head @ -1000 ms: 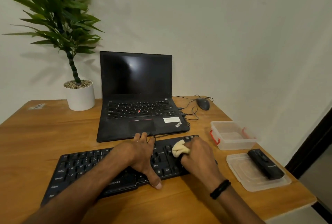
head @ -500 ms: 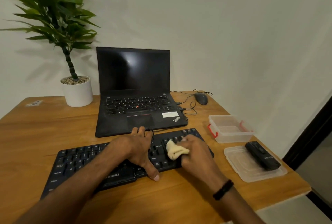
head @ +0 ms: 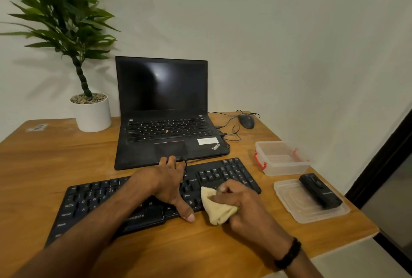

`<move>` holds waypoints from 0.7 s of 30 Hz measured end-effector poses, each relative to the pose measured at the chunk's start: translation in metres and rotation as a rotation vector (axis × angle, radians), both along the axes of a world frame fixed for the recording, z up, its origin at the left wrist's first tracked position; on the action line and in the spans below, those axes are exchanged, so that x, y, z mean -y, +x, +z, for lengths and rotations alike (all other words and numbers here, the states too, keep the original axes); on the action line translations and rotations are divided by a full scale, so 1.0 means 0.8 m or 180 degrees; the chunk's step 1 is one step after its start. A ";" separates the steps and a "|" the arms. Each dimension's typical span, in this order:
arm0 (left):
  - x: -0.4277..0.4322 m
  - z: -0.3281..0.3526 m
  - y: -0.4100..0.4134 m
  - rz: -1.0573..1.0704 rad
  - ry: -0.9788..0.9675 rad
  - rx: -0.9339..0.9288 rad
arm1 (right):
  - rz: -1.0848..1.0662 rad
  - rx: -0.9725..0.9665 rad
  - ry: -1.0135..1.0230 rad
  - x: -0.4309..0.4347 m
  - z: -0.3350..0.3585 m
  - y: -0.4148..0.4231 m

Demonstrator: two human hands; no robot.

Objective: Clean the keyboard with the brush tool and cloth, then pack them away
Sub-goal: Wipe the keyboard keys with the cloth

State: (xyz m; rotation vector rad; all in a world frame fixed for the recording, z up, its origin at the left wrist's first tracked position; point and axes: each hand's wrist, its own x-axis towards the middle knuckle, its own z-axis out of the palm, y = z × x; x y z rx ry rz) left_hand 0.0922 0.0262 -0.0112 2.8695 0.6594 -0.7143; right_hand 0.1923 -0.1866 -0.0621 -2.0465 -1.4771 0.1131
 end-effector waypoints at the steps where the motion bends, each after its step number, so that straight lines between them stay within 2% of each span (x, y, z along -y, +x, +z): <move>1: 0.000 0.000 -0.001 0.0011 -0.0010 -0.0018 | -0.0044 -0.0130 0.0008 0.005 -0.001 0.001; 4: 0.003 0.001 0.002 0.0033 -0.0032 -0.0046 | -0.0339 -0.0124 0.0184 0.012 -0.004 -0.005; 6: 0.003 0.001 0.005 0.0016 0.0040 -0.0034 | -0.0109 -0.0182 0.0243 0.008 -0.010 -0.025; 9: 0.001 -0.003 0.002 0.0007 0.0100 -0.0042 | 0.0129 -0.0617 0.0379 0.017 -0.025 -0.041; 12: 0.002 -0.001 -0.002 0.0027 0.0069 -0.0134 | -0.0546 -0.1216 0.0875 0.036 -0.023 -0.029; 16: 0.002 0.007 -0.002 0.0098 0.0040 -0.0266 | -0.1660 -0.1250 0.1246 0.049 -0.018 -0.011; 21: 0.013 0.004 -0.002 -0.0142 0.0140 0.0026 | -0.2209 -0.0977 0.1348 0.056 -0.012 0.014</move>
